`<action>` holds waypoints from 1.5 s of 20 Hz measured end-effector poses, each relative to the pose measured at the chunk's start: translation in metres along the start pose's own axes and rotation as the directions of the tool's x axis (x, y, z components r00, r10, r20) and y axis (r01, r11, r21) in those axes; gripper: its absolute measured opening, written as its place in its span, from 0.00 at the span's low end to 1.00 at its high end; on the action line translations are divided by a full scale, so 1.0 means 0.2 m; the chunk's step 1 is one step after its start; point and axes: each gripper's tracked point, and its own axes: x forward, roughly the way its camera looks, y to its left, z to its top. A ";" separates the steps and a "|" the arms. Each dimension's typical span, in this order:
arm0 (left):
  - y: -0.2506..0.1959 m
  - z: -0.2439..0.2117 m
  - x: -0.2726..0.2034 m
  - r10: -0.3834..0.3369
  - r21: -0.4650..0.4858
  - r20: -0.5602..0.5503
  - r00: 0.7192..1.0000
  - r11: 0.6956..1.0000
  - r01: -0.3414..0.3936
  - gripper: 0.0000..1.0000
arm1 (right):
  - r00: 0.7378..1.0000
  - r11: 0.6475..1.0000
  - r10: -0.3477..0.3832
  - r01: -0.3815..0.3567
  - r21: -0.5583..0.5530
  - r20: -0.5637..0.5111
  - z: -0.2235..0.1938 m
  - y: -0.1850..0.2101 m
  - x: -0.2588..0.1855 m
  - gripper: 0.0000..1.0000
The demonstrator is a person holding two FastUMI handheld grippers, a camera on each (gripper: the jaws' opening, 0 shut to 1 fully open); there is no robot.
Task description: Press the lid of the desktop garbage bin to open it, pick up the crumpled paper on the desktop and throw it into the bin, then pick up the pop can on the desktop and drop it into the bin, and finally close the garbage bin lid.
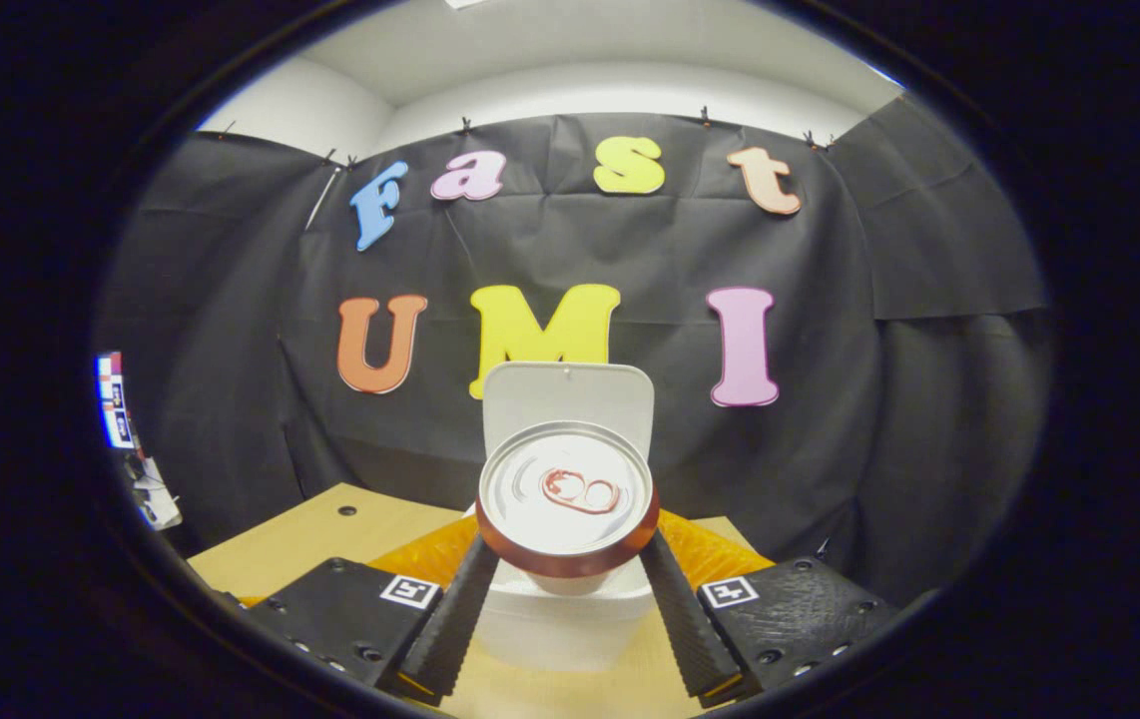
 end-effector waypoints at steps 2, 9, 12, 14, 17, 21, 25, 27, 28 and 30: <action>-0.02 0.02 -0.01 -0.012 0.013 0.012 1.000 1.000 0.012 0.99 | 1.000 0.999 0.014 -0.013 0.037 -0.022 0.01 -0.01 0.13 0.80; -0.03 0.04 -0.05 -0.031 0.006 0.034 0.999 1.000 0.030 0.98 | 0.985 0.993 -0.012 0.032 0.111 -0.174 -0.09 -0.03 0.58 0.80; -0.03 0.05 -0.05 -0.037 0.007 0.033 0.999 0.999 0.036 0.98 | 0.972 0.994 -0.012 0.037 0.102 -0.235 -0.17 0.01 0.69 0.80; -0.01 0.03 -0.05 -0.034 0.005 0.027 0.999 0.999 0.034 0.98 | 0.968 0.994 -0.021 0.047 0.097 -0.252 -0.21 0.02 0.73 0.80; 0.03 0.02 -0.03 -0.024 0.001 0.020 1.000 1.000 0.024 0.98 | 0.964 0.995 -0.035 0.057 0.077 -0.265 -0.23 0.03 0.74 0.80; 0.08 -0.01 -0.02 -0.003 -0.025 0.008 1.000 1.000 0.003 0.99 | 0.962 0.997 -0.018 0.037 0.065 -0.271 -0.25 0.04 0.73 0.80; 0.12 -0.03 -0.01 0.025 -0.034 -0.018 1.000 0.999 -0.025 0.98 | 0.966 0.996 -0.006 0.029 0.086 -0.259 -0.23 0.05 0.72 0.81; 0.12 -0.02 -0.02 0.020 -0.031 -0.013 1.000 0.999 -0.021 0.99 | 0.967 0.996 -0.009 0.033 0.089 -0.253 -0.22 0.04 0.71 0.81; 0.12 -0.02 -0.02 0.016 -0.030 -0.010 1.000 0.999 -0.017 0.98 | 0.968 0.996 -0.005 0.027 0.084 -0.252 -0.22 0.04 0.71 0.82; 0.11 -0.02 -0.02 0.010 -0.028 -0.008 1.000 1.000 -0.010 0.98 | 0.971 0.998 -0.018 0.033 0.058 -0.240 -0.20 0.01 0.70 0.83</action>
